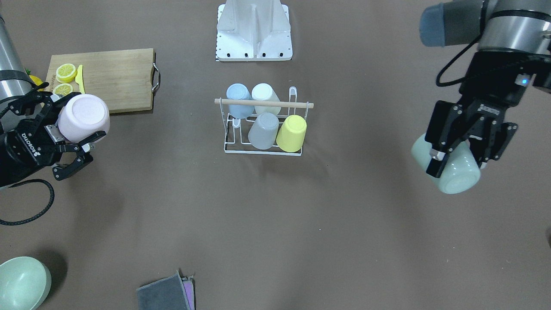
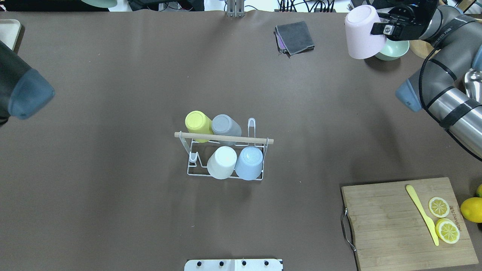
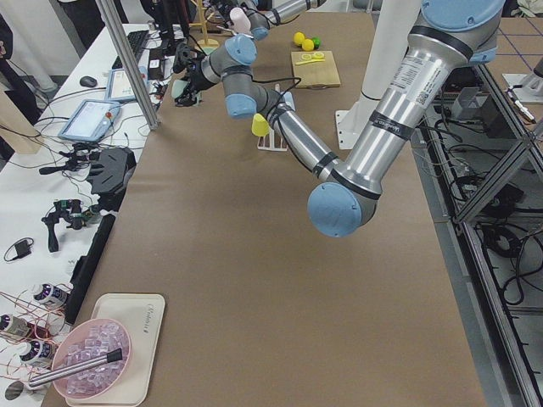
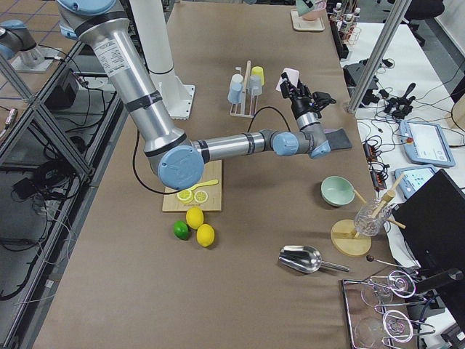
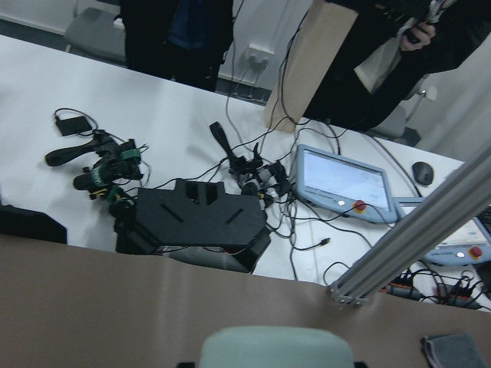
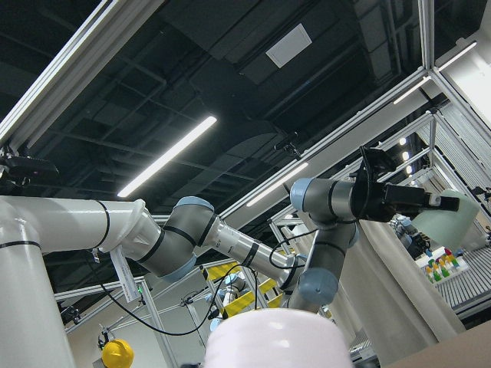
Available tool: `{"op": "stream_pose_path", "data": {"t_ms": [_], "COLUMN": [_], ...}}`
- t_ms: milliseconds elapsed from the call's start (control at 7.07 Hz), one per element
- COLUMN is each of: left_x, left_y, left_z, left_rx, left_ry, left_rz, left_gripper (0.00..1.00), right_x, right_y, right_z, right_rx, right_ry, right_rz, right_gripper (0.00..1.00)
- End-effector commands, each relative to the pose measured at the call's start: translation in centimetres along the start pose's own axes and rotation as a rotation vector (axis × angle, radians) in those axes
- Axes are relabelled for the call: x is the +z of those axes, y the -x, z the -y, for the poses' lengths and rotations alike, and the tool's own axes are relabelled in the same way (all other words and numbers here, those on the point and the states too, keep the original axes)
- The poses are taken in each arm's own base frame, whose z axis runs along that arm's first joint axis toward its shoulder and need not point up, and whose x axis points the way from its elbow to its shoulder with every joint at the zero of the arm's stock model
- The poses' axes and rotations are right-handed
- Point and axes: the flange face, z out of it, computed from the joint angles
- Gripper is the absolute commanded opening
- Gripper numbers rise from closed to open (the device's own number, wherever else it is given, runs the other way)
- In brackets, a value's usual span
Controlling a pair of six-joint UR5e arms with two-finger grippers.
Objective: Place cup on cup holder
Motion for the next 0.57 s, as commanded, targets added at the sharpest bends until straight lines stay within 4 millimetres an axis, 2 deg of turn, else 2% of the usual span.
{"op": "stream_pose_path", "data": {"t_ms": [0,141,424], "left_x": [-0.2,-0.8,-1.1], "left_y": [-3.9,-5.6,-8.5], "left_z": [-4.7,-6.7,-14.0], "left_rx": [0.008,-0.001,-0.026], "left_ry": [-0.151,-0.213,-0.299], "left_rz": [-0.084,-0.114,-0.136], "left_gripper": [0.12,0.12,0.12], "right_x": [3.0,5.1,9.5], "right_y": [-2.3,-3.7,-6.0], "right_z": [-1.4,-2.0,-4.3], "right_rx": [-0.083,-0.111,-0.147], "right_ry": [-0.036,-0.052,-0.065], "right_rz": [0.041,0.067,0.116], "right_gripper": [0.11,0.11,0.11]}}
